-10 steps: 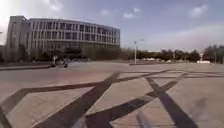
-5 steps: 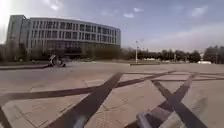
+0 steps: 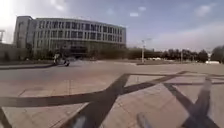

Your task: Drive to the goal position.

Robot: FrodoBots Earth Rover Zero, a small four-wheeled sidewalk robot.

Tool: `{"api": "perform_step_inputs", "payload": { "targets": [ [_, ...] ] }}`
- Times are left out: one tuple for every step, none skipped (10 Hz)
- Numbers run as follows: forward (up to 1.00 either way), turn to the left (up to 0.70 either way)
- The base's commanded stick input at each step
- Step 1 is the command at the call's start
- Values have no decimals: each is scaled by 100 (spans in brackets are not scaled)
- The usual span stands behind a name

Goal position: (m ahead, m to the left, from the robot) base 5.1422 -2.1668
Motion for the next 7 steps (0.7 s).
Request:
{"api": "perform_step_inputs", "payload": {
  "targets": [
    [100, 0],
    [100, 0],
    [100, 0],
    [100, 0],
    [100, 0],
    [100, 0],
    [100, 0]
  ]
}}
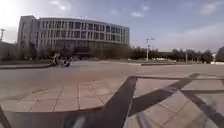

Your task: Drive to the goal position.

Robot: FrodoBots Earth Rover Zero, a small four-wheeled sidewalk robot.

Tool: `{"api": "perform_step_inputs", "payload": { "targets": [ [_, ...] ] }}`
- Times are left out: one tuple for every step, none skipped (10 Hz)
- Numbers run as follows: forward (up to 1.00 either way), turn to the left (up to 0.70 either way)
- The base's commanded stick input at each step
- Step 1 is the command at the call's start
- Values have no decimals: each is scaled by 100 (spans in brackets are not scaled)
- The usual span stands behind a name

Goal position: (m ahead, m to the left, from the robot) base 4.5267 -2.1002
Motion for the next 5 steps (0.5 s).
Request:
{"api": "perform_step_inputs", "payload": {
  "targets": [
    [100, 0],
    [100, 0],
    [100, 0],
    [100, 0],
    [100, 0]
  ]
}}
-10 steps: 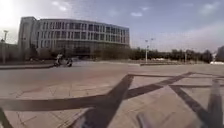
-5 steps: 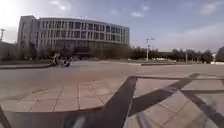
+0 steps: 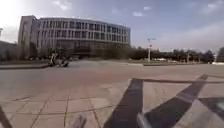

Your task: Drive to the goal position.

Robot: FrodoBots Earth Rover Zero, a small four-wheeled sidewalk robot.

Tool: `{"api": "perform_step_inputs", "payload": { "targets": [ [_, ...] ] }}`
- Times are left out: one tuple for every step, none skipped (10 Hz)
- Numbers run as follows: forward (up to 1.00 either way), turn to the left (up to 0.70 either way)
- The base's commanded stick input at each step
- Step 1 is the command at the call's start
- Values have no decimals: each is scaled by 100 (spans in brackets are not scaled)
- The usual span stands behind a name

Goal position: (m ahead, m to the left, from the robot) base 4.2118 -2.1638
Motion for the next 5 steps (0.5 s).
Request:
{"api": "perform_step_inputs", "payload": {
  "targets": [
    [100, 0],
    [100, 0],
    [100, 0],
    [100, 0],
    [100, 0]
  ]
}}
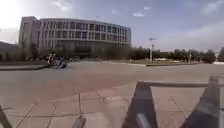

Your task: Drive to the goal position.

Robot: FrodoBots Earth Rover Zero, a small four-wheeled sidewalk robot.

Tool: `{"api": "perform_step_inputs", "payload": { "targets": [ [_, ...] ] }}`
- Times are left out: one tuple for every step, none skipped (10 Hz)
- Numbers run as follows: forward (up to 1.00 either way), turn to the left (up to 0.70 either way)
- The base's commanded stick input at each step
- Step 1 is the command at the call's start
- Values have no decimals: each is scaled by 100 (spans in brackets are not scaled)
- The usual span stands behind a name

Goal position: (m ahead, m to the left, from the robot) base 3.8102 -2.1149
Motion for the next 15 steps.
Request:
{"api": "perform_step_inputs", "payload": {
  "targets": [
    [100, 0],
    [100, 0],
    [100, 0],
    [100, 9],
    [100, 22],
    [100, 0],
    [100, 0],
    [100, 0],
    [100, 0],
    [100, 0],
    [100, 0],
    [100, 0],
    [100, 0],
    [100, 0],
    [100, 0]
  ]
}}
